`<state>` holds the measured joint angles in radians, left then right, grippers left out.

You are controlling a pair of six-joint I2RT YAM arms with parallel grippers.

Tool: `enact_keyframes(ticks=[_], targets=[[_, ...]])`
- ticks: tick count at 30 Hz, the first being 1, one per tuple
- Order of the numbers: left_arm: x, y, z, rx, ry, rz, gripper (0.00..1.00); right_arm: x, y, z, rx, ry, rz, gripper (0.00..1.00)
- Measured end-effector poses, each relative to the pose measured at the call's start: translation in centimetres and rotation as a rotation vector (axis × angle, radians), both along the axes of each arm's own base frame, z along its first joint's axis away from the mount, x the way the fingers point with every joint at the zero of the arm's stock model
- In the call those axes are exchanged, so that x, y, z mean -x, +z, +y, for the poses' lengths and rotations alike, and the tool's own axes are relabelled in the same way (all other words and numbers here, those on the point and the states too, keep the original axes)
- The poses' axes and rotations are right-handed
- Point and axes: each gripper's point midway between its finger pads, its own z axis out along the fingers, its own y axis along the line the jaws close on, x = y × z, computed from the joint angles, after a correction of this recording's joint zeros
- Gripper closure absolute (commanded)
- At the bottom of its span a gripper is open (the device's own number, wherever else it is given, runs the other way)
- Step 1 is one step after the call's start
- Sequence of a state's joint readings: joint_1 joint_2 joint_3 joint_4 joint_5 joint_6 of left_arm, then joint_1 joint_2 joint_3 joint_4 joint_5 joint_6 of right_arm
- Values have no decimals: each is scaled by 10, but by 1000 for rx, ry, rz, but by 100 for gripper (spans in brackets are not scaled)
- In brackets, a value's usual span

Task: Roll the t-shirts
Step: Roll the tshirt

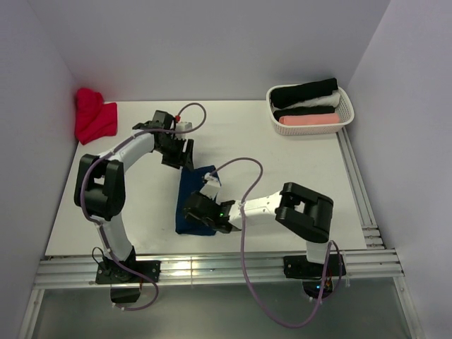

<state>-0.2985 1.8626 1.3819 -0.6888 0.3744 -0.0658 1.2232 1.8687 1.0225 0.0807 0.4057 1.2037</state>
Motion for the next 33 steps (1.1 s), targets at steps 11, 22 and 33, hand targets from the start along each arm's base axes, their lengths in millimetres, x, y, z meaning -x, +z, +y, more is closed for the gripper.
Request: enact_keyframes(ticks=[11,22,33], targets=[[1,19,5,215,-27,30,29,-1,-3,-16,-481,-4,80,80],[41,-26,-4,320,-107,181,33,-2,-4,-17,-698,25,111,80],[41,-36,-6,331,-54,229,77,-10,-2,-3,-669,57,114,71]])
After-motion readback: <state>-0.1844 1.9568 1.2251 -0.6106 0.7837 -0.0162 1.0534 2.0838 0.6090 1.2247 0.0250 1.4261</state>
